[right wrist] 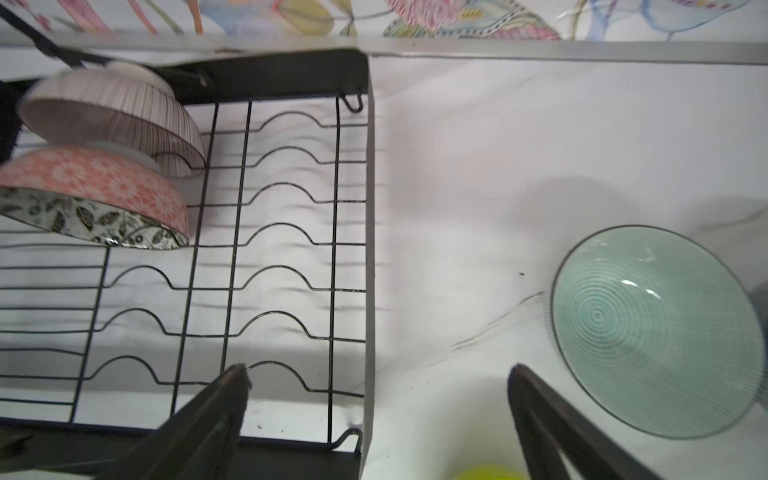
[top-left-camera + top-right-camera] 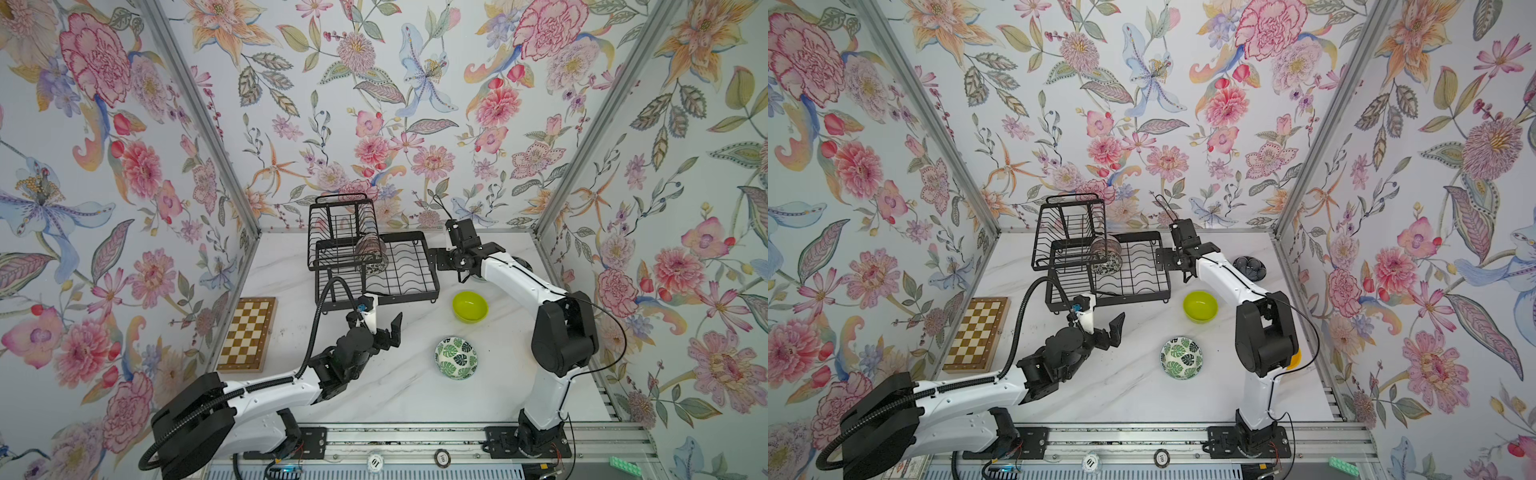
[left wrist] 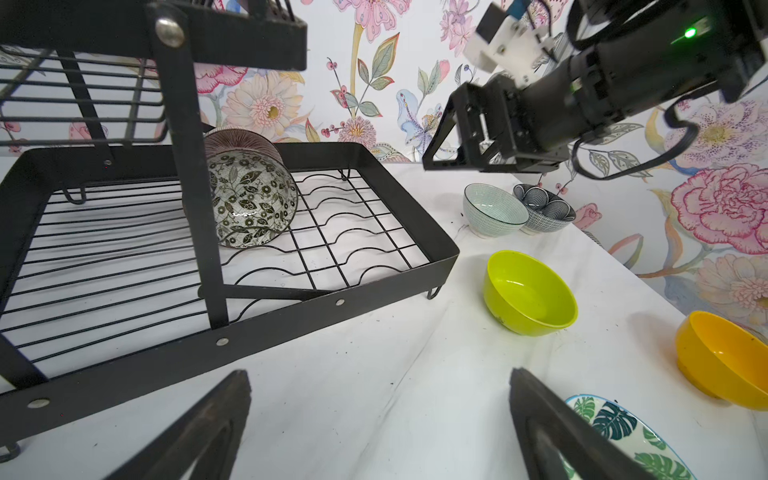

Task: Load the bowls into the dish rack
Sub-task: 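Withdraw the right gripper from the rack toward the table bowls, then lower the right gripper and pinch the leaf-patterned bowl's rim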

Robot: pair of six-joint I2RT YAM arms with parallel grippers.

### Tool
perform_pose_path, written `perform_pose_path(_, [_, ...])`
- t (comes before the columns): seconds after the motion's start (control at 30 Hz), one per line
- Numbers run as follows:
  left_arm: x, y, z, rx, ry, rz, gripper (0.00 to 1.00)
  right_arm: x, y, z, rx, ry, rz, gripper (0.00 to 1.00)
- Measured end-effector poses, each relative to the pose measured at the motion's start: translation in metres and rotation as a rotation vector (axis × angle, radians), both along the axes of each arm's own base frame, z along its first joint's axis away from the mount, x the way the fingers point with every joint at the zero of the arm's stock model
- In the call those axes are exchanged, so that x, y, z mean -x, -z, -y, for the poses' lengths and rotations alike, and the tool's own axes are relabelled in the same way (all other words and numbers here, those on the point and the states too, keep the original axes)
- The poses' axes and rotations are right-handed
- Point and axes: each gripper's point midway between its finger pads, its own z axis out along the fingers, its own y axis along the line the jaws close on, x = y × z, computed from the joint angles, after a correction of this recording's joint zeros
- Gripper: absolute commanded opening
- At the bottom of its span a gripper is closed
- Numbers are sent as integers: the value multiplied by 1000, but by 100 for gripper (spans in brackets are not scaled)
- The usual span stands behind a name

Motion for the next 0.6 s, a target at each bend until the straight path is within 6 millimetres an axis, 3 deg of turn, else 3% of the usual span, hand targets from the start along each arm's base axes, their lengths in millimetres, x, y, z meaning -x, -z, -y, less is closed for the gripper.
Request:
perform_pose_path(0.13, [0, -9, 5, 6, 11, 16, 99, 13, -24, 24, -39, 104, 48, 99])
perform_pose_path(0.3, [2, -20, 16, 21, 34, 32, 99, 38, -26, 40, -45, 164, 30, 99])
perform_pose_path(0.43, [8, -18, 27, 21, 65, 30, 99, 68, -16, 51, -54, 192, -25, 98])
perform_pose_path(0.6, [19, -8, 45, 12, 115, 22, 99, 121, 19, 57, -78, 202, -145, 97])
